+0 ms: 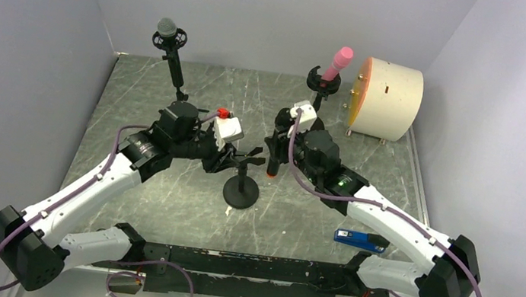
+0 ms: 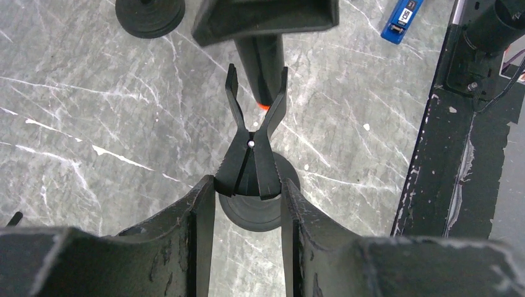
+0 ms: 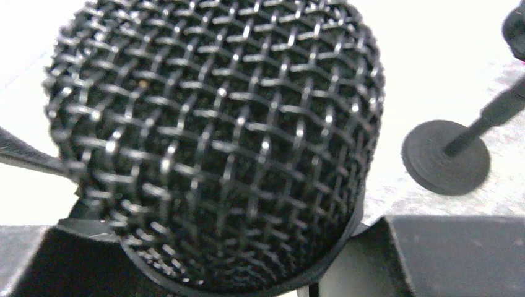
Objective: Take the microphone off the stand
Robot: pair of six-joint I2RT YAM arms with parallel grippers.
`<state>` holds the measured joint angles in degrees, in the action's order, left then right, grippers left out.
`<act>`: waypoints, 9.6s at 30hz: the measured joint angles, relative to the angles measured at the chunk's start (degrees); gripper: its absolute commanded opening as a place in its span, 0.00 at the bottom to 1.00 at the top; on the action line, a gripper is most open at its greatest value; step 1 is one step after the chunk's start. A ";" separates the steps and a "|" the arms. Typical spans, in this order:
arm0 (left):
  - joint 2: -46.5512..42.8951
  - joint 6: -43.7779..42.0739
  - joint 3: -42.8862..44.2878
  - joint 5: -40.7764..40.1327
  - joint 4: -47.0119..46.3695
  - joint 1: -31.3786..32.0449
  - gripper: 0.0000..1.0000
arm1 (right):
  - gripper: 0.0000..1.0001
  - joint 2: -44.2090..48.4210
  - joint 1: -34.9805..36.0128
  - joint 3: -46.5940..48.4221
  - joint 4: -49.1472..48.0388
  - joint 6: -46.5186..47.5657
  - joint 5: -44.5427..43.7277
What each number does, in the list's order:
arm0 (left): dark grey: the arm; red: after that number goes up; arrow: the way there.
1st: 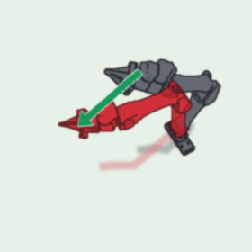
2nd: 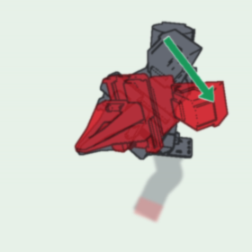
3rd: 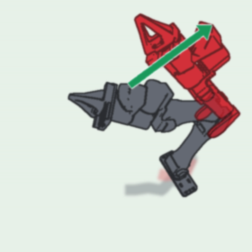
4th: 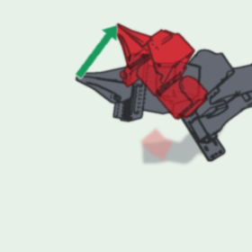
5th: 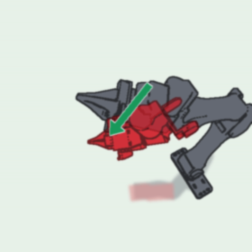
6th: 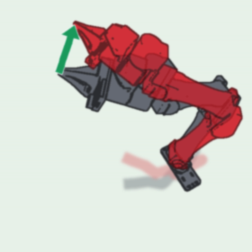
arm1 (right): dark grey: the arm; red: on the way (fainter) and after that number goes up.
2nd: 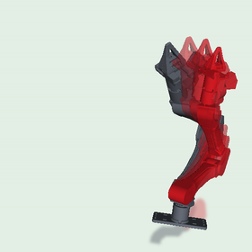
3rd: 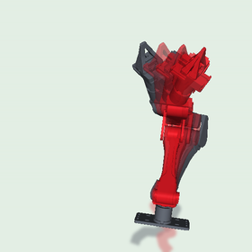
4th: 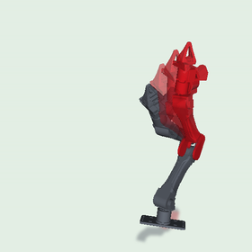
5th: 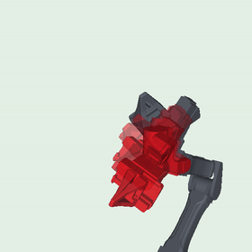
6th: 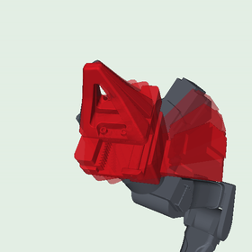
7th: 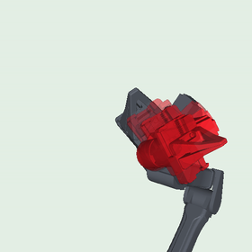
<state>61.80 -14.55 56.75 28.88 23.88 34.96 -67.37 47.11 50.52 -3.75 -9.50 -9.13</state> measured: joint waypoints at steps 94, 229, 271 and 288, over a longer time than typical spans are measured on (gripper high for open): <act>-25.70 10.95 -14.64 -34.45 6.58 0.17 0.88 | 0.16 -12.15 -6.97 -9.84 28.30 -21.53 -9.46; -31.28 12.44 -15.30 -43.76 7.54 0.15 0.87 | 0.15 -39.04 -1.57 13.84 -29.51 6.14 -10.19; -27.80 14.25 -14.91 -44.85 9.44 -0.02 0.89 | 0.77 -13.42 -20.72 -8.31 -15.17 -10.54 -2.08; -28.00 15.21 -14.03 -44.85 11.08 -0.07 0.90 | 0.69 -16.83 -31.04 -7.43 -18.80 -13.66 3.30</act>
<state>33.80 0.67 42.72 -15.97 34.96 34.89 -84.20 16.08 43.09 -22.55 -23.16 -5.82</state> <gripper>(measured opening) 0.898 0.697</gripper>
